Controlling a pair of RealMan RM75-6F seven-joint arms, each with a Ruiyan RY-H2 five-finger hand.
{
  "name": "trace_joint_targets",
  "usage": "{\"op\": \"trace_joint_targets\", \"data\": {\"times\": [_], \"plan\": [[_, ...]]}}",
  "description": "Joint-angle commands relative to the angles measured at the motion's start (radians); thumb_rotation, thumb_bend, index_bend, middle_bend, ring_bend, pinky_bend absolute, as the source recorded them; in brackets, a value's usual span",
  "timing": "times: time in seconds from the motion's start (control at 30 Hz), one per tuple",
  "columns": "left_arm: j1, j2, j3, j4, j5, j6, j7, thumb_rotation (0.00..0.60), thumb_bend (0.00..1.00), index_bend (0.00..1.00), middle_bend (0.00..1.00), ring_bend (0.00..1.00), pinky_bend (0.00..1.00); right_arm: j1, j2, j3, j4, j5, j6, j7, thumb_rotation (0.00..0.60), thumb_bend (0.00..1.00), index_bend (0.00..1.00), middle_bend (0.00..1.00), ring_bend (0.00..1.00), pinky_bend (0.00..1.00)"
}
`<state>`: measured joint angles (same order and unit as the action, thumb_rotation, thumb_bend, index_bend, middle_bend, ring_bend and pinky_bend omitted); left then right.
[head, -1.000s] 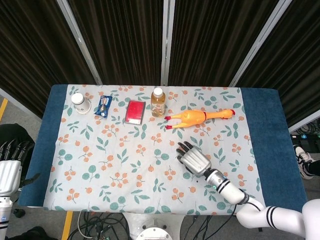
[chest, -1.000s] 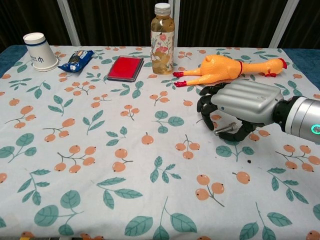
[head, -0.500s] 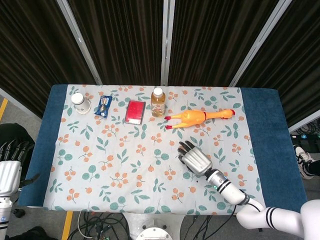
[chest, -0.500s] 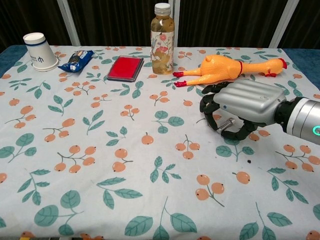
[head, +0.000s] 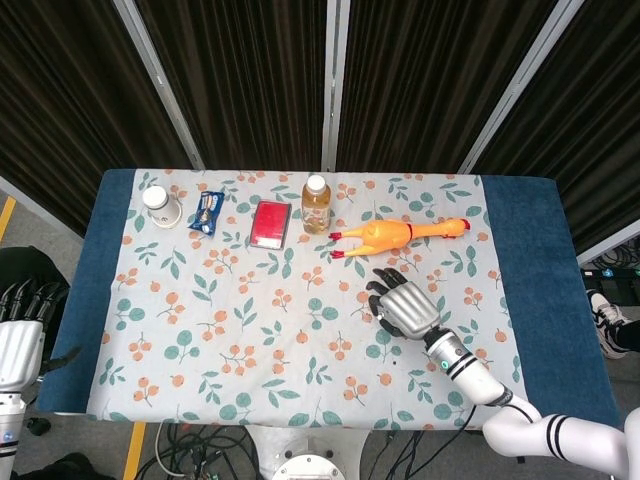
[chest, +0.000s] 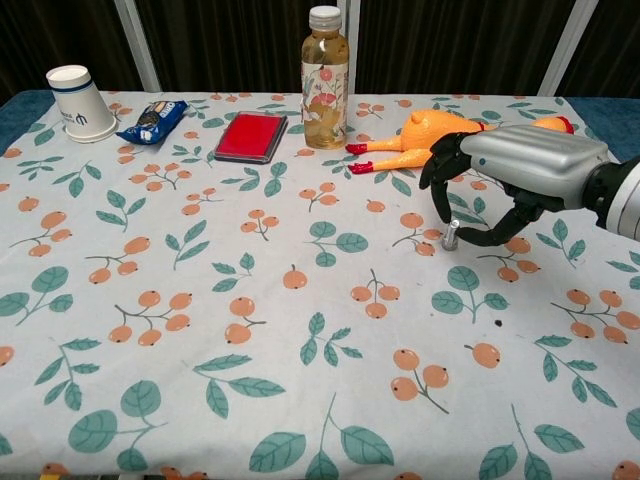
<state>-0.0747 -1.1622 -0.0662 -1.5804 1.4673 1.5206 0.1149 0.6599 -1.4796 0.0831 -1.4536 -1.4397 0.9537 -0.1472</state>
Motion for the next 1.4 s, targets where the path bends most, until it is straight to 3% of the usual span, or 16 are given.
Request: {"op": "trace_joint_targets", "data": {"times": [0.03,0.4,0.73,0.93,1.13,1.4], "plan": [[-0.001,0.0,0.0,0.001,0.0,-0.003,0.002,0.6,0.0,0.19,0.15,0.0,0.01,0.005,0.011,0.015,0.006,0.021,-0.015,0.036,0.6,0.33,0.59,0.25,0.06,0.11],[-0.001,-0.002,0.0,0.003,-0.003,-0.003,0.0,0.6,0.0,0.19,0.15,0.0,0.01,0.022,0.007,0.017,0.028,0.051,-0.047,0.031,0.6,0.33,0.59,0.25,0.06,0.1],[0.0,-0.002,0.001,0.003,0.0,0.0,0.001,0.6,0.0,0.19,0.15,0.0,0.01,0.027,0.015,0.015,0.017,0.065,-0.055,0.023,0.6,0.33,0.41,0.23,0.04,0.06],[0.0,-0.001,0.001,0.001,0.002,0.002,0.002,0.6,0.0,0.19,0.15,0.0,0.01,0.025,0.03,0.014,-0.004,0.061,-0.043,0.015,0.6,0.33,0.37,0.22,0.04,0.05],[-0.001,0.005,-0.004,-0.001,0.01,0.012,-0.003,0.6,0.0,0.19,0.15,0.0,0.01,-0.063,0.144,-0.002,-0.1,0.041,0.108,-0.047,0.6,0.34,0.29,0.2,0.04,0.05],[0.005,0.002,-0.005,-0.007,0.023,0.037,0.009,0.6,0.0,0.19,0.15,0.0,0.01,-0.348,0.334,-0.081,-0.228,-0.028,0.514,-0.058,0.6,0.34,0.19,0.16,0.04,0.05]]}}
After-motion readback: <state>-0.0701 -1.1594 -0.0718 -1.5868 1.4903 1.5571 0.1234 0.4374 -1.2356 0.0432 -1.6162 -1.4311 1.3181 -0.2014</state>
